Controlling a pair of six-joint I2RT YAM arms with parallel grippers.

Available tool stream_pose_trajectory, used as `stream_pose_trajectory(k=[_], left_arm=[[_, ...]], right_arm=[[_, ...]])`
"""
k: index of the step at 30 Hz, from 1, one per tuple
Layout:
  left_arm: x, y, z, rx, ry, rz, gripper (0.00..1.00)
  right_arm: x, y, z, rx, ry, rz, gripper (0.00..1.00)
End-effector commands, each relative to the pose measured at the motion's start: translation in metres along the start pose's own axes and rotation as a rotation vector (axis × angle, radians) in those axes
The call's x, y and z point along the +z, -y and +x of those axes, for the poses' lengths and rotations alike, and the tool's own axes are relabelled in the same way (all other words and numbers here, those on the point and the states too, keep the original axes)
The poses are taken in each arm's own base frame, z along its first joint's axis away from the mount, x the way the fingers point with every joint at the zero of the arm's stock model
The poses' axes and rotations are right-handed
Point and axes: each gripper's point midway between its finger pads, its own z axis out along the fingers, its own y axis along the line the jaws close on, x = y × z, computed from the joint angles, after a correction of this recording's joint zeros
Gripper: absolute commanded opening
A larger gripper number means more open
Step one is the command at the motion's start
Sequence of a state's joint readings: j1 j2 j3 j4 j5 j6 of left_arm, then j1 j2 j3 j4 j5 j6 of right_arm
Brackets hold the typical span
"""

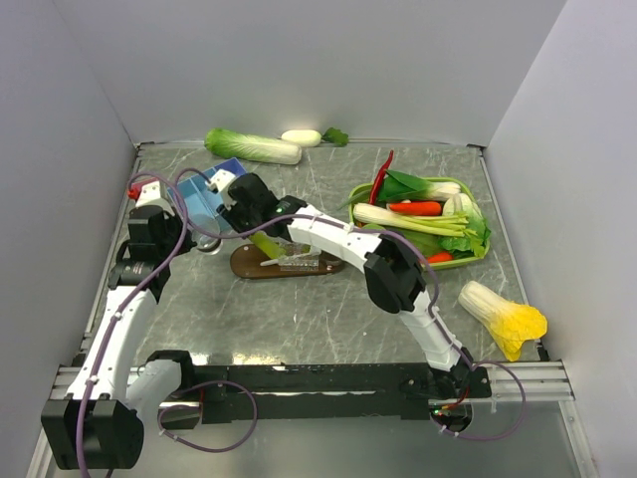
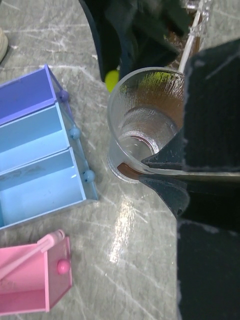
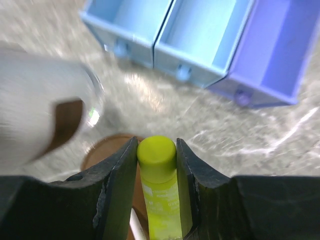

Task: Prepare toiletry sets of a toothbrush and toothpaste on the tray
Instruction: Place the cup on the tray.

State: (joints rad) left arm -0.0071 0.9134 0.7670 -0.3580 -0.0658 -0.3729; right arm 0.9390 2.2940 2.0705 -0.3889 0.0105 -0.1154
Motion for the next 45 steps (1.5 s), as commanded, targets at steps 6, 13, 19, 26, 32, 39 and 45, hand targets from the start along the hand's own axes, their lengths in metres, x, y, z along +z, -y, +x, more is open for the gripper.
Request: stream_pose_trajectory(k=[6,13,19,26,32,39,45], left_arm=[[0.001,0.036,-0.016,-0.131,0.058,0.170,0.01],[0.012,0.053,-0.001,-0.149,0.000,0.204,0.01],[0.025,0.074,0.013,-0.132,-0.054,0.232,0.01],[0.026,0.085,0.020,-0.094,-0.092,0.216,0.01],[0.033,0.083,0.030,-0.032,-0.120,0.149,0.01],[0.031,0.081,0.024,-0.001,-0.104,0.117,0.26],[0.027,0.080,0.010,0.030,-0.068,0.105,0.67]], right_arm=[[-0.095,0.048,-0.121,0.159,0.379,0.127,0.00],[-0.160,0.077,-0.137,0.268,0.500,0.176,0.00],[-0.201,0.078,-0.136,0.280,0.549,0.173,0.00],[-0.224,0.079,-0.120,0.277,0.534,0.191,0.00],[-0.226,0.075,-0.104,0.278,0.503,0.185,0.00],[-0.237,0.069,-0.092,0.293,0.492,0.160,0.00],[-0.253,0.063,-0.091,0.300,0.492,0.134,0.00]])
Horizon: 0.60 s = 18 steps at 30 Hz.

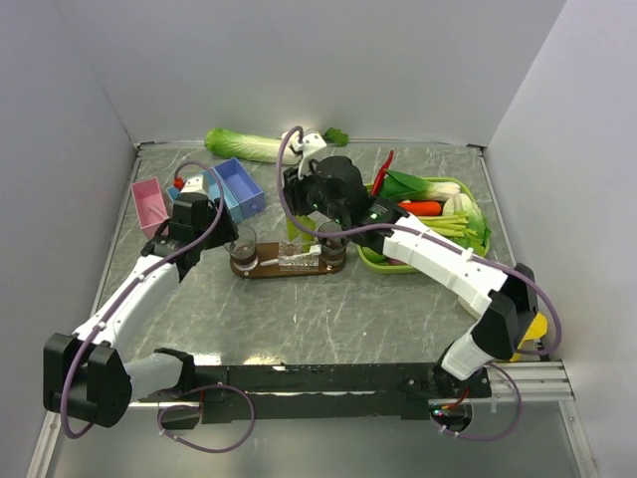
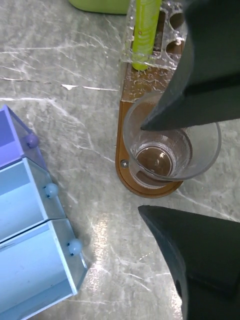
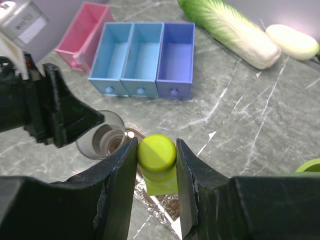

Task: Prepare toiletry sets of a toothbrush and toothpaste on the tray
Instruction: Place the cup on the tray.

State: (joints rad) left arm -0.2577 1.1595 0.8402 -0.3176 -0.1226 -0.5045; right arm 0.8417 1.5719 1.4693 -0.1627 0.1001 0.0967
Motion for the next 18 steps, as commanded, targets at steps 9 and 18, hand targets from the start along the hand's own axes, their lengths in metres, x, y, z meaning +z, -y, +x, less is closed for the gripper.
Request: stream_pose_trajectory(k=[9,18], left_arm=[[-0.069,0.040,-0.099,0.117,0.335,0.164,0.92],[-0.156,0.141,-0.060,0.307,0.286,0.875,0.98]], right_arm=[[-0.058,-0.023,-0.055,0.036,0.070,-0.165,0.00],[-0.076,-0.034,-0.057,0.081,0.056,-0.259,0.00]])
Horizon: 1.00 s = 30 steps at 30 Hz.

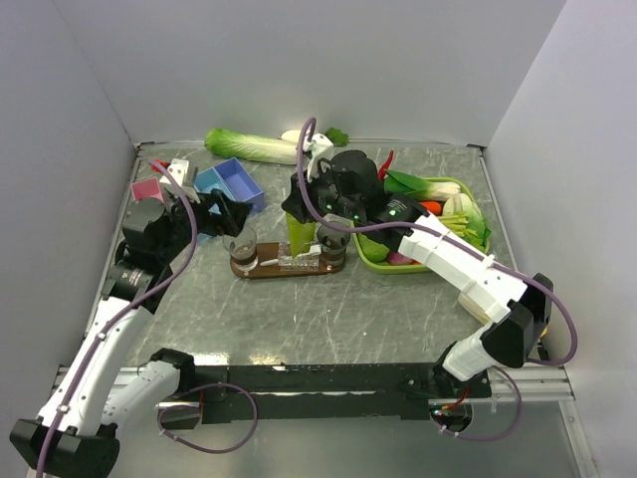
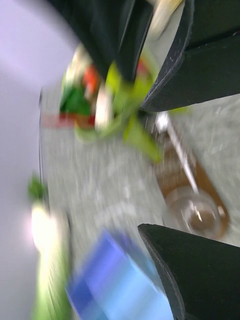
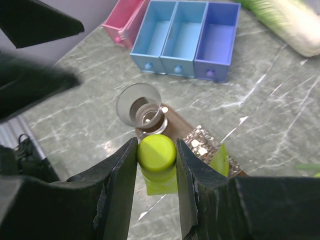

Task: Prepare toiletry sets of a toothbrush and toothpaste on the tray
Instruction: Place the cup on the tray.

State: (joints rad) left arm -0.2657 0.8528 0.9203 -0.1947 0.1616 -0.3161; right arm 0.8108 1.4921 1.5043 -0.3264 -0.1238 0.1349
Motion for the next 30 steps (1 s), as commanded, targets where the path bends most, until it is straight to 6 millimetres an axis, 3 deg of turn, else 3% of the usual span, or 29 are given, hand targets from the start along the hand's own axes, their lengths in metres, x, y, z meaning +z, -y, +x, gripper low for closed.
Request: stream_pose_trajectory(k=[1,4,10,13,17,20,28,30], left_arm=[[-0.018,0.092,0.017,-0.002,-0.089,0.520,0.98],[-0.017,0.114,0.035,-0.056,-0.148,0.588,0.99],[0.003,0.118,0.054,-0.099,-0.199,0.479,0.96],[0.008,0.121,0.059,-0.118,-0.222,0.457,0.89],[0.014,0.121,0.062,-0.157,-0.225,0.420,0.65],[0.018,0.122,0.065,-0.190,-0.228,0.401,0.53],[0.027,0.132,0.073,-0.220,-0.243,0.379,0.46],[0.028,0.132,0.074,-0.233,-0.243,0.363,0.33]], right_arm=[[-0.039,-0.022,-0.050,0.023,0.140,-0.085,0.00],[-0.041,-0.028,-0.050,0.049,0.152,-0.110,0.00],[-0.043,-0.031,-0.046,0.086,0.160,-0.124,0.00],[-0.042,-0.031,-0.044,0.089,0.162,-0.119,0.00],[-0.041,-0.028,-0.041,0.085,0.157,-0.097,0.00],[-0.037,-0.025,-0.038,0.082,0.154,-0.070,0.00],[-0.031,-0.031,-0.038,0.103,0.160,-0.054,0.00],[-0.030,-0.030,-0.037,0.110,0.160,-0.050,0.00]])
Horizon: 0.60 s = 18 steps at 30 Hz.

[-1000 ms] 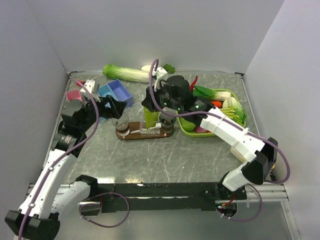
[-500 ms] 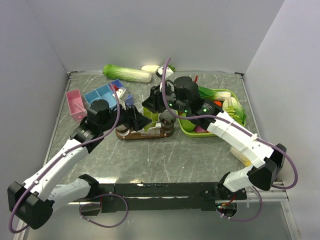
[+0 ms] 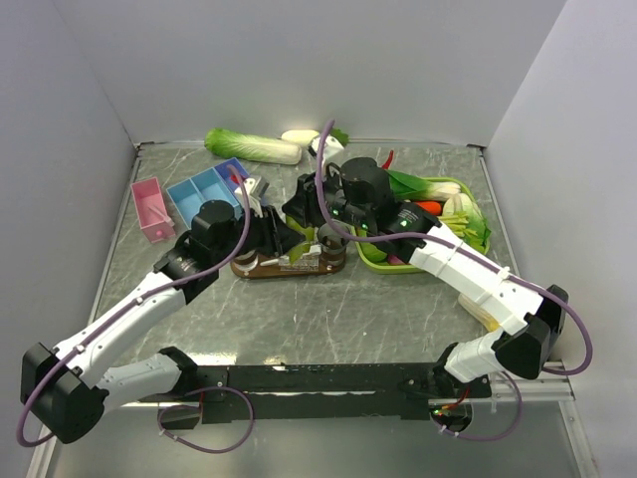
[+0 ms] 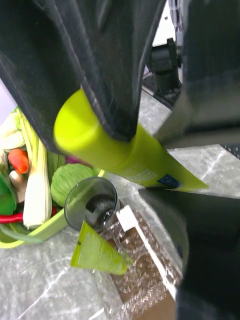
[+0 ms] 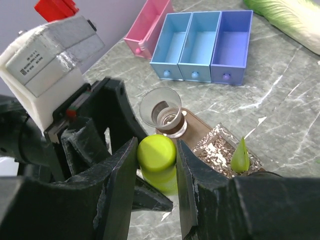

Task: Prepare toiletry sets of a toothbrush and toothpaste on the tray
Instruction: Place the cup on the tray.

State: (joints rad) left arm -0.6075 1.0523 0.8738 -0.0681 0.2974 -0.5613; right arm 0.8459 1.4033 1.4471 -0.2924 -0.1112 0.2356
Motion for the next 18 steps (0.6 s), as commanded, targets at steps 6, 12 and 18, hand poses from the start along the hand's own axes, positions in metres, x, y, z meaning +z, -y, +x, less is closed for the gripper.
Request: stream_pose_trajectory(k=[6,12,18], left_arm=[[0.002,-0.005,-0.022,-0.126,0.093,-0.113,0.04],[-0.007,-0.006,-0.012,-0.231,-0.003,-0.172,0.01],[-0.019,-0.003,0.010,-0.396,-0.127,-0.105,0.01]], right_arm=[[-0.010,-0.004,-0.028,0.000,0.091,0.024,0.16],[-0.049,0.007,-0.031,-0.133,0.145,0.068,0.59],[-0.079,-0.022,0.009,-0.402,0.135,0.032,0.65]])
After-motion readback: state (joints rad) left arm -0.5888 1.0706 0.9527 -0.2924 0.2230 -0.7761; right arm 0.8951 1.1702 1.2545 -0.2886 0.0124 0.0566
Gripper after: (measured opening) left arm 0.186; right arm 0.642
